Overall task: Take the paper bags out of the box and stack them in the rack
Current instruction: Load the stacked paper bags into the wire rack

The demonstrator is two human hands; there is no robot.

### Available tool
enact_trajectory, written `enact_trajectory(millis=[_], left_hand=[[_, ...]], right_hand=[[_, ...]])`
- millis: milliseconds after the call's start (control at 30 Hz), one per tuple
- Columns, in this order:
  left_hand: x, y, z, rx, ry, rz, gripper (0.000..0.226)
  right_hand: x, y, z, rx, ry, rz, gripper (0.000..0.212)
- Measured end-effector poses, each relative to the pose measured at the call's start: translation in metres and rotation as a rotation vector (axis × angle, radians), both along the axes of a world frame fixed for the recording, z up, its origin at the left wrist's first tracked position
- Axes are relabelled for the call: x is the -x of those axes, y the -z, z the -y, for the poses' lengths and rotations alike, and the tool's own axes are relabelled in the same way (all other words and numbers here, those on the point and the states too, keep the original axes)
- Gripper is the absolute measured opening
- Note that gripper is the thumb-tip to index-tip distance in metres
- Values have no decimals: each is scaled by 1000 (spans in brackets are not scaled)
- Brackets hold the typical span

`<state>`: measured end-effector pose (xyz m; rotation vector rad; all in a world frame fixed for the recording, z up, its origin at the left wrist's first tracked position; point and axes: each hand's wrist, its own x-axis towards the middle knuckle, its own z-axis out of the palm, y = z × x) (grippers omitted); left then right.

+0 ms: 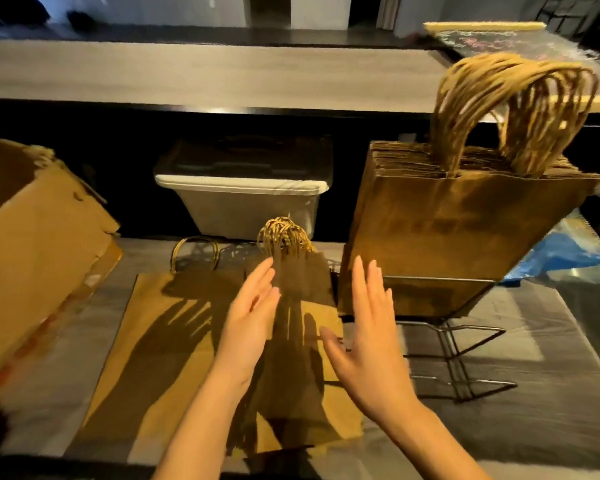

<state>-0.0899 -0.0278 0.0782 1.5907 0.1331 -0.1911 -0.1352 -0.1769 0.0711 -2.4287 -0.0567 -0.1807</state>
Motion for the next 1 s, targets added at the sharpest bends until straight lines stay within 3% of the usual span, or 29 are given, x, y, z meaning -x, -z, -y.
enact_trajectory(millis=[300,467,700,900,1000], left_hand=[[37,51,-117,-49,-444,-234,33],[48,64,-153,-122,-573,-371,36],[54,76,-173,-144,-651,-478,44],[60,83,-179,-202,-658,-472,45],[62,88,-188,-226,-697,-518,41]], right_hand=[[14,17,-87,-213,-344,-312,95],[13,35,-123,-383,-383,-542,88],[7,68,-159,-440,-290,-886,95],[6,76,-163,-576,-165,-928,108],[1,70,-161,-742,-80,-947,99]])
